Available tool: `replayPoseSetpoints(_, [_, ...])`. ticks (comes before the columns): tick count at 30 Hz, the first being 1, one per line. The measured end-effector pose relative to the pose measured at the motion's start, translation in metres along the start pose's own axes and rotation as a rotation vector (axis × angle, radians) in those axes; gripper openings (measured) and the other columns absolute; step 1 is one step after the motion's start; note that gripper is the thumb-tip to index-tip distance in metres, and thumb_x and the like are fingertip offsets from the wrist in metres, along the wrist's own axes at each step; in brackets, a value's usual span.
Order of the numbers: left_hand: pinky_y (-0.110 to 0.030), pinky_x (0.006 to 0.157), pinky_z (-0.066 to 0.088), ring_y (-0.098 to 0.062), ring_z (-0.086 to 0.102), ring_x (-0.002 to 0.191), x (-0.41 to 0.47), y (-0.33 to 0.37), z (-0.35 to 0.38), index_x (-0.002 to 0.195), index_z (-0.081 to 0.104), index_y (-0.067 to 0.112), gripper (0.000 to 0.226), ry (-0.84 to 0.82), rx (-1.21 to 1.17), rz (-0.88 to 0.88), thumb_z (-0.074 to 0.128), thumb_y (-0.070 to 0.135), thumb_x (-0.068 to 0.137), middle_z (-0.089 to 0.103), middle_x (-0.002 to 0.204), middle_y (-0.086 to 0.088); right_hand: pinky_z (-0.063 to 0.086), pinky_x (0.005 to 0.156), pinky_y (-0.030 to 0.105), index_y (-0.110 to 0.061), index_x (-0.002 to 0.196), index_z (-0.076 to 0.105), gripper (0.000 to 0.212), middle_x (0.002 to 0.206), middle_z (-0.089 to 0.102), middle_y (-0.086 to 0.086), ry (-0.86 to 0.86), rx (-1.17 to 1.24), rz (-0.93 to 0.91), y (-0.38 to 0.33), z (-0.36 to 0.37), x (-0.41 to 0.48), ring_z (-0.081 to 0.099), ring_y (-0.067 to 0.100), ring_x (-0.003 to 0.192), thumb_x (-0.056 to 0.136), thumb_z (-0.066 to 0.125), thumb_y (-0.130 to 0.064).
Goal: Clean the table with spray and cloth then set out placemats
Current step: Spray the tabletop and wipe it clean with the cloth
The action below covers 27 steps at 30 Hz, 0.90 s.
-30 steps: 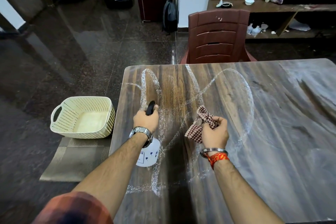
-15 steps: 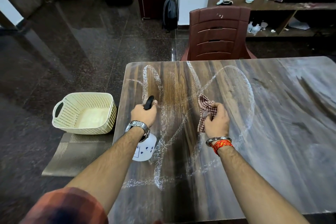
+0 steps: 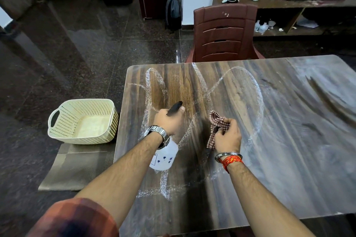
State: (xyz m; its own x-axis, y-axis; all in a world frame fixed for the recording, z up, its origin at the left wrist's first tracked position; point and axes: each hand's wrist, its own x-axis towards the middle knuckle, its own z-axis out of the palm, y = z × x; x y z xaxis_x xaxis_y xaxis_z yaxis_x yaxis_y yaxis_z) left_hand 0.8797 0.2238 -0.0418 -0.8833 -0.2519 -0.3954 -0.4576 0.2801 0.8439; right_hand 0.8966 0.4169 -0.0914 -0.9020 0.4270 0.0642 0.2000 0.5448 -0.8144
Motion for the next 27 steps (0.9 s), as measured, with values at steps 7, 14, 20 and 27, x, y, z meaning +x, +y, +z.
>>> replayPoseSetpoints(7, [-0.025,0.049,0.046,-0.023,0.054,0.045,-0.001,-0.005,-0.004,0.074,0.067,0.002,0.057,0.006,0.151,0.002,0.062,0.057,0.086,0.073,0.067,-0.013,0.036,0.078,0.022,-0.012,0.105,0.06,0.032,0.105,0.059,0.008,-0.022,-0.028,-0.051,-0.004,0.004,-0.003,0.05,0.016,0.09,0.079,0.053,0.006])
replayPoseSetpoints(14, [-0.023,0.046,0.041,-0.023,0.05,0.047,-0.003,-0.017,-0.021,0.061,0.053,0.014,0.044,0.082,0.244,0.0,0.062,0.042,0.094,0.054,0.054,-0.002,0.034,0.08,0.017,-0.008,0.107,0.058,0.031,0.109,0.057,0.01,0.022,-0.007,-0.125,-0.015,0.022,-0.007,0.044,0.009,0.093,0.08,0.051,0.008])
replayPoseSetpoints(20, [-0.028,0.049,0.05,-0.022,0.057,0.048,0.003,-0.031,-0.052,0.067,0.06,0.016,0.034,0.113,0.231,-0.047,0.065,0.039,0.091,0.061,0.06,-0.004,0.036,0.091,0.018,-0.003,0.101,0.056,0.022,0.107,0.055,0.016,0.145,0.082,-0.339,-0.026,0.049,0.0,0.047,0.013,0.099,0.081,0.054,0.005])
replayPoseSetpoints(27, [-0.029,0.055,0.05,-0.03,0.061,0.051,0.015,-0.049,-0.088,0.065,0.068,0.007,0.047,0.157,0.122,-0.15,0.059,0.052,0.077,0.073,0.066,-0.012,0.024,0.11,0.045,-0.007,0.116,0.055,0.031,0.14,0.046,0.019,-0.095,-0.226,-0.257,-0.025,0.105,0.003,0.038,0.036,0.13,0.092,0.047,-0.026])
